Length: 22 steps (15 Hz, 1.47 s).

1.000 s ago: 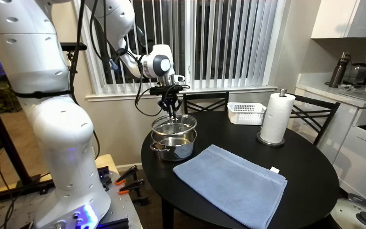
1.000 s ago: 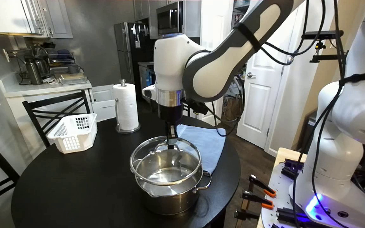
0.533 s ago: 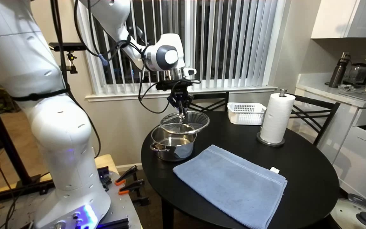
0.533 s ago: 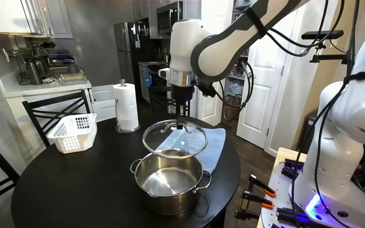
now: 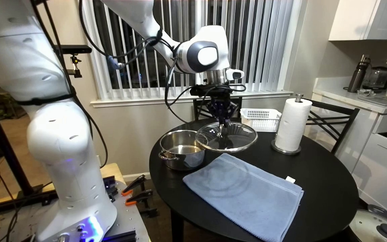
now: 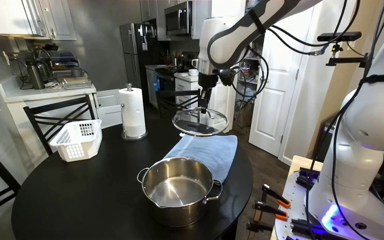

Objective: Remove the glass lid from the silver pot and put it on the blue towel

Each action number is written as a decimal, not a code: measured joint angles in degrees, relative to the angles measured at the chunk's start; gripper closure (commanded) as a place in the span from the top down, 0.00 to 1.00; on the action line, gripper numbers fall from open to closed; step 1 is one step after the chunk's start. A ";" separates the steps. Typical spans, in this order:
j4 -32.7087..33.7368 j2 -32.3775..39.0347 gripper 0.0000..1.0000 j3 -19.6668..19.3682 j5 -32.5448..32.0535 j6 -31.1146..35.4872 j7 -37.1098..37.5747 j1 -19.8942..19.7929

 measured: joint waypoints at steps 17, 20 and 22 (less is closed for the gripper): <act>9.27 28.55 0.08 -1.94 1.50 14.04 0.05 -4.51; 9.29 29.55 0.49 -1.75 1.50 14.52 0.06 -4.68; 9.66 29.51 0.62 -1.58 1.50 14.56 0.10 -4.69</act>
